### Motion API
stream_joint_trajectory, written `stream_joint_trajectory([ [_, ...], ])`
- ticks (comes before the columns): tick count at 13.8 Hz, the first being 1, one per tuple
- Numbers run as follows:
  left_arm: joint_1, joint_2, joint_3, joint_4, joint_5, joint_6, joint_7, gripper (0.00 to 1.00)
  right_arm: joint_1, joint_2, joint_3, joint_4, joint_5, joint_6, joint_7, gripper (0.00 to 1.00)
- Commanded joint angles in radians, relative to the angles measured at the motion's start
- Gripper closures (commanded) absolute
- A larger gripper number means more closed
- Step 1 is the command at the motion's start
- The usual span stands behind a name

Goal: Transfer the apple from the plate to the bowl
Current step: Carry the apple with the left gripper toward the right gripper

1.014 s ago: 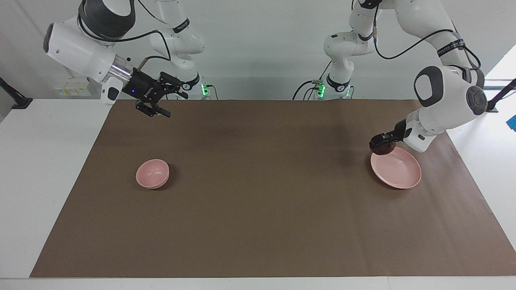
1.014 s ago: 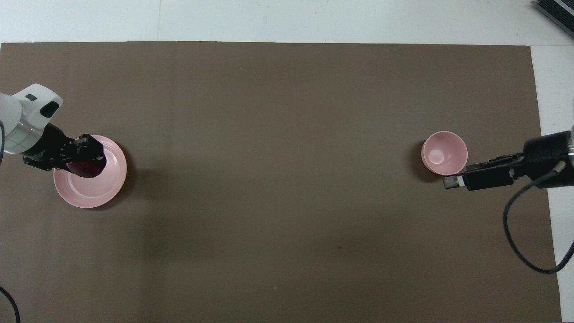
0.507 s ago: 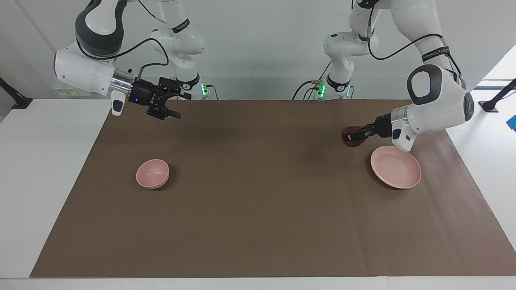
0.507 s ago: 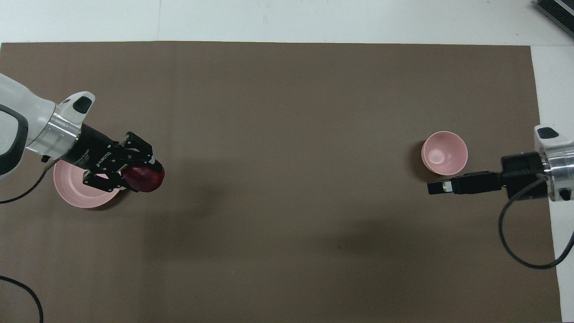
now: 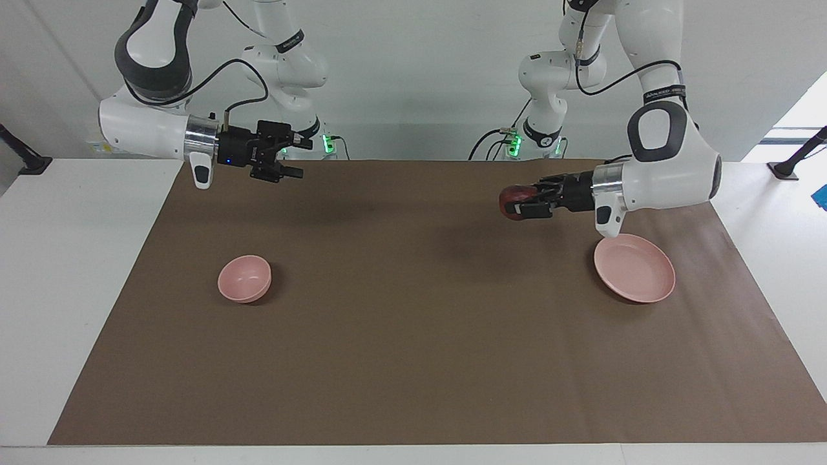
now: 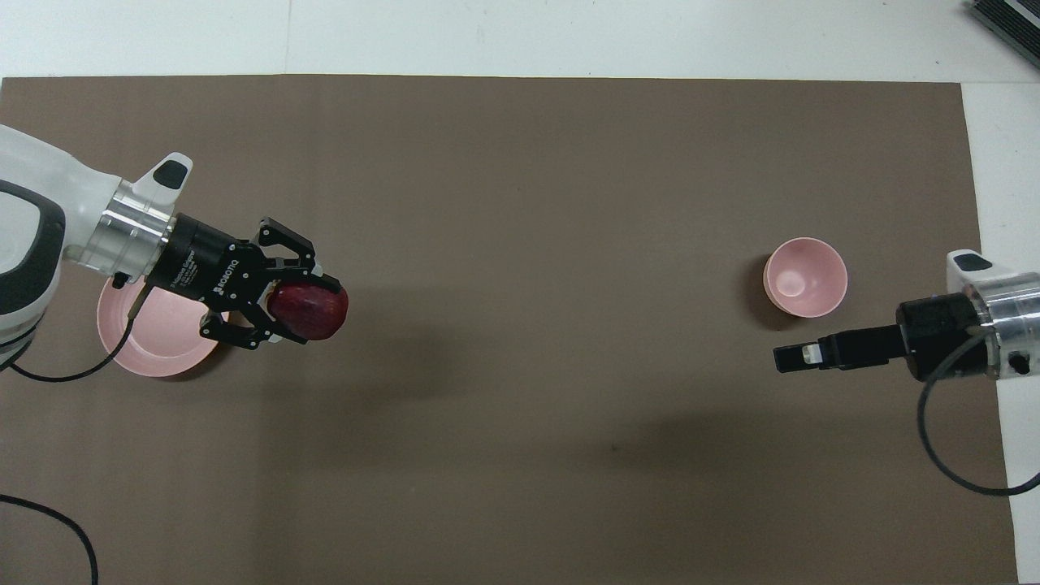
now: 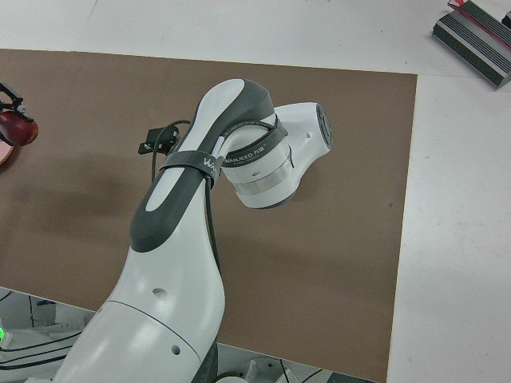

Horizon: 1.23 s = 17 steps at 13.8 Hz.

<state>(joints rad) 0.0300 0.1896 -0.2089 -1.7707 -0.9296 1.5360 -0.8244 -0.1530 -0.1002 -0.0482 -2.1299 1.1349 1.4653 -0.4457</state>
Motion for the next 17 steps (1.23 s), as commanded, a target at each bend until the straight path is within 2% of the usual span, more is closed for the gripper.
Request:
stream_joint_trajectory([
  [1,-0.002,-0.002,-0.067,0.0,-0.107,0.028,-0.105,1.0,0.029,-0.013,0.007,-0.028,0.113,0.016,0.001,0.0],
  [5,-0.002,-0.005,-0.17,-0.027,-0.296,0.137,-0.157,1.0,0.062,-0.021,0.01,-0.042,0.144,0.024,0.001,0.0],
  [11,-0.022,-0.013,-0.36,-0.071,-0.52,0.436,-0.182,1.0,0.07,-0.029,0.017,-0.056,0.183,0.024,0.012,0.0],
  [17,-0.168,-0.036,-0.362,-0.121,-0.731,0.64,-0.185,1.0,0.093,-0.029,0.019,-0.056,0.18,0.023,0.041,0.0],
])
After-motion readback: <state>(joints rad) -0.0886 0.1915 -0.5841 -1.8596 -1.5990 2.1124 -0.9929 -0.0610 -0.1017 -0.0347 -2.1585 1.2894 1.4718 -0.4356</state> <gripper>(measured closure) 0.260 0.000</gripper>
